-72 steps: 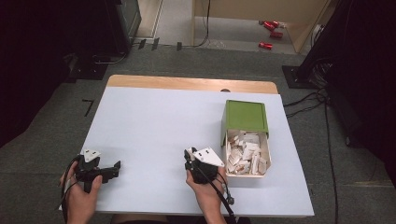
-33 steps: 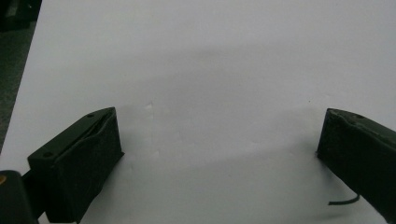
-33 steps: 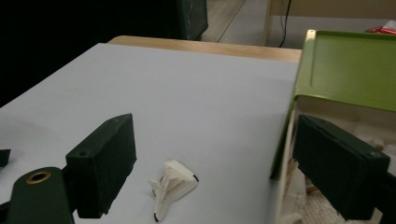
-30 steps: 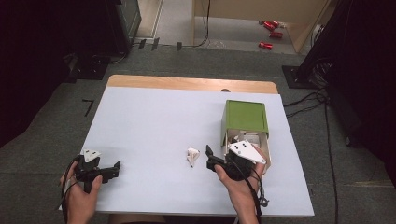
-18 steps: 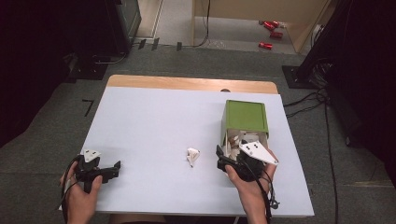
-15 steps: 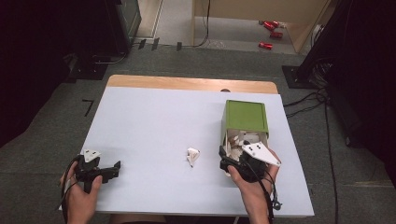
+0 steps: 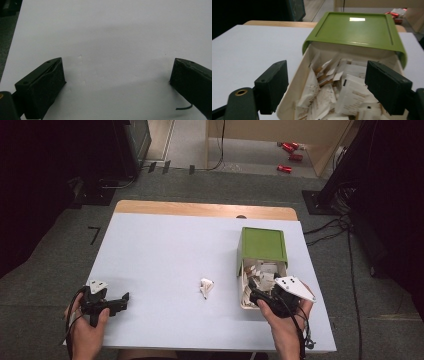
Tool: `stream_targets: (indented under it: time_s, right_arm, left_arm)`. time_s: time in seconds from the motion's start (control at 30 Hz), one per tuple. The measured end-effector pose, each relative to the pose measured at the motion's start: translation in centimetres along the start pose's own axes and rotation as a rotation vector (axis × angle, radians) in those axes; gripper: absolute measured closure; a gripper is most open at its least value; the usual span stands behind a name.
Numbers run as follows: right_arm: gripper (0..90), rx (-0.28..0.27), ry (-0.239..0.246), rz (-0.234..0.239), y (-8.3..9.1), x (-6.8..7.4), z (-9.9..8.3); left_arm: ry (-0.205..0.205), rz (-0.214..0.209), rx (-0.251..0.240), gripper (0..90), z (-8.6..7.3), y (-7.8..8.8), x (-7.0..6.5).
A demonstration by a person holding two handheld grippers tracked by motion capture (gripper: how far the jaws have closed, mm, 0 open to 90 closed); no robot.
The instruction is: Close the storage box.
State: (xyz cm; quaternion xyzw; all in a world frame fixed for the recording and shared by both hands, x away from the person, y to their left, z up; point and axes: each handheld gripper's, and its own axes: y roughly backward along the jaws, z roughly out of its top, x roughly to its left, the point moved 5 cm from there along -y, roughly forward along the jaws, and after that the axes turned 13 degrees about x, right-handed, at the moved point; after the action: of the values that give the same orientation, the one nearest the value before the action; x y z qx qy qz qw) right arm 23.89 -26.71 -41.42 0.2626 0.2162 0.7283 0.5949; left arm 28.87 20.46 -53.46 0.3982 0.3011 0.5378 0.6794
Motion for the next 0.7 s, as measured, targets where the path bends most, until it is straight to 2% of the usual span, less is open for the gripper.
stream_targets:
  time_s: [0.1,0.13,0.2,0.3,0.53,0.63,0.7]
  right_arm:
    - [21.2,-0.005,0.021,-0.041,0.1,-0.6,-0.2]
    - [21.2,-0.005,0.021,-0.041,0.1,-0.6,-0.2]
    - [21.9,-0.005,0.024,-0.073,0.2,-1.3,-0.4]
    - [22.0,0.002,0.018,-0.086,0.2,-1.9,-0.6]
    - [28.8,0.006,-0.019,-0.123,0.4,-4.2,-1.5]
    - [35.7,-0.007,-0.056,-0.143,0.6,-5.5,-2.1]
    - [39.5,-0.006,-0.061,-0.152,0.5,-6.0,-2.3]
  left_arm:
    - [0.0,0.0,0.0,0.0,0.0,0.0,0.0]
    - [0.0,0.0,0.0,0.0,0.0,0.0,0.0]
    - [0.0,0.0,-0.001,0.0,0.0,0.0,0.0]
    - [0.0,0.0,0.0,0.0,0.0,0.0,0.0]
    - [0.0,0.0,0.0,0.0,0.0,0.0,0.0]
    - [0.0,0.0,0.001,0.0,0.0,0.0,0.0]
    - [0.0,0.0,0.001,0.0,0.0,0.0,0.0]
